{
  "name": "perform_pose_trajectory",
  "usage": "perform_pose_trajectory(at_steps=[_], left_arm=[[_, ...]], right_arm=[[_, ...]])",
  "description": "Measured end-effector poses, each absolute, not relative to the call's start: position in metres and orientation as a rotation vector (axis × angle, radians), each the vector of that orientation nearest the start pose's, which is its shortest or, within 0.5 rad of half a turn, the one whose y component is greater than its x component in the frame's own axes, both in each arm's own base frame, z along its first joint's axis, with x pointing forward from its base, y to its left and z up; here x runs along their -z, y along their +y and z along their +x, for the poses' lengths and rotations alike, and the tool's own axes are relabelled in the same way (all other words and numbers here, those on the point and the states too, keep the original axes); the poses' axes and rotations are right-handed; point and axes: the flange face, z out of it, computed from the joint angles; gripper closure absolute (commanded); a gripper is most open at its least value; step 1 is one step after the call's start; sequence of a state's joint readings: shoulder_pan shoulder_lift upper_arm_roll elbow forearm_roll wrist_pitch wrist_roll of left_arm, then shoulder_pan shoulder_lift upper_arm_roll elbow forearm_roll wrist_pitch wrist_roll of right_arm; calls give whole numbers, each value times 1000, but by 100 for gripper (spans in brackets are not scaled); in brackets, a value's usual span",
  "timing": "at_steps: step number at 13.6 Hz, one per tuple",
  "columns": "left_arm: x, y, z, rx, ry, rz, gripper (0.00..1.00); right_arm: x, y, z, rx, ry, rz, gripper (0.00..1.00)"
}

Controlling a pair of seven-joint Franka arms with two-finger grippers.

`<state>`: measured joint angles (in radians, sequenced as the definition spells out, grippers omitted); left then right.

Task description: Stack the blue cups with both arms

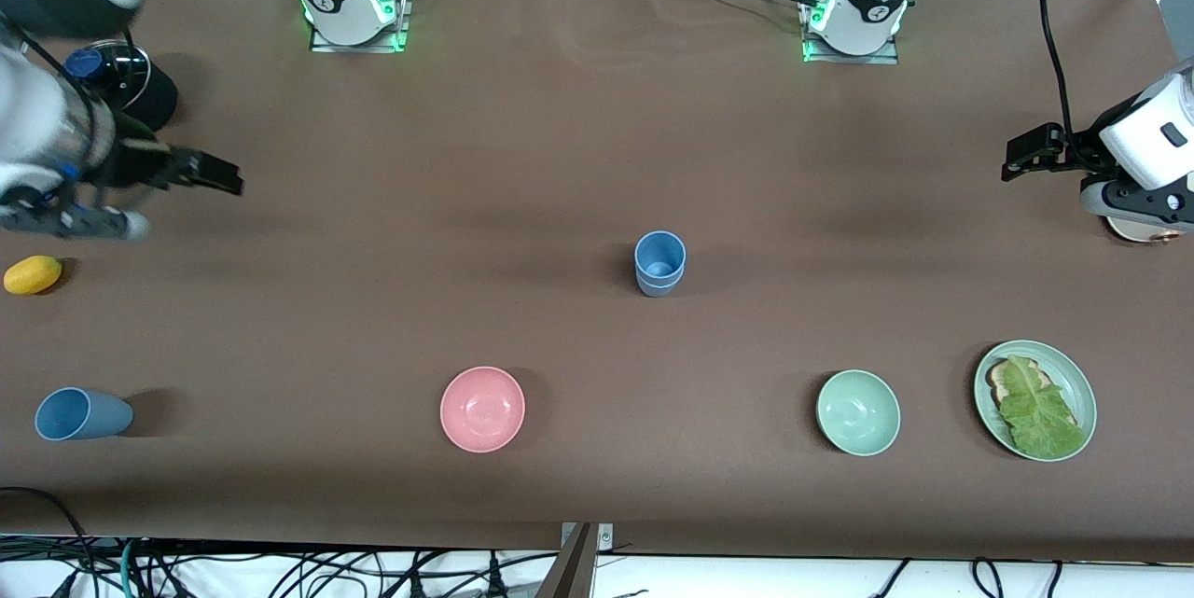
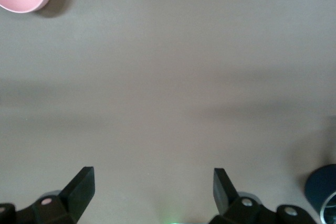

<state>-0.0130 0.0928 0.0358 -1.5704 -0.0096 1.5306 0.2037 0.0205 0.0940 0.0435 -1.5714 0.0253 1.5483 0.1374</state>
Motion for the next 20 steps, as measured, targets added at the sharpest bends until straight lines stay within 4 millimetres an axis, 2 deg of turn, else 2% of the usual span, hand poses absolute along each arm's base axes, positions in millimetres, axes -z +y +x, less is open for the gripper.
perform_pose_trajectory(at_steps=[3, 5, 9, 13, 17, 20], left_arm=[[-569, 11, 574, -205, 285, -3146, 0], [-569, 10, 574, -205, 285, -3149, 0], [-567, 15, 575, -196, 273, -3151, 0], [-564, 16, 576, -182, 269, -3152, 0], [-556, 16, 567, -136, 268, -3153, 0], [-561, 10, 562, -123, 244, -3154, 0]], right_arm=[[-612, 14, 543, -72, 155, -3117, 0], [-621, 9, 538, -37, 162, -3117, 0], [-612, 3, 542, -46, 161, -3117, 0], [-594, 2, 555, -67, 160, -3115, 0], [-594, 2, 557, -65, 159, -3115, 0], [-594, 2, 557, -60, 159, -3115, 0]])
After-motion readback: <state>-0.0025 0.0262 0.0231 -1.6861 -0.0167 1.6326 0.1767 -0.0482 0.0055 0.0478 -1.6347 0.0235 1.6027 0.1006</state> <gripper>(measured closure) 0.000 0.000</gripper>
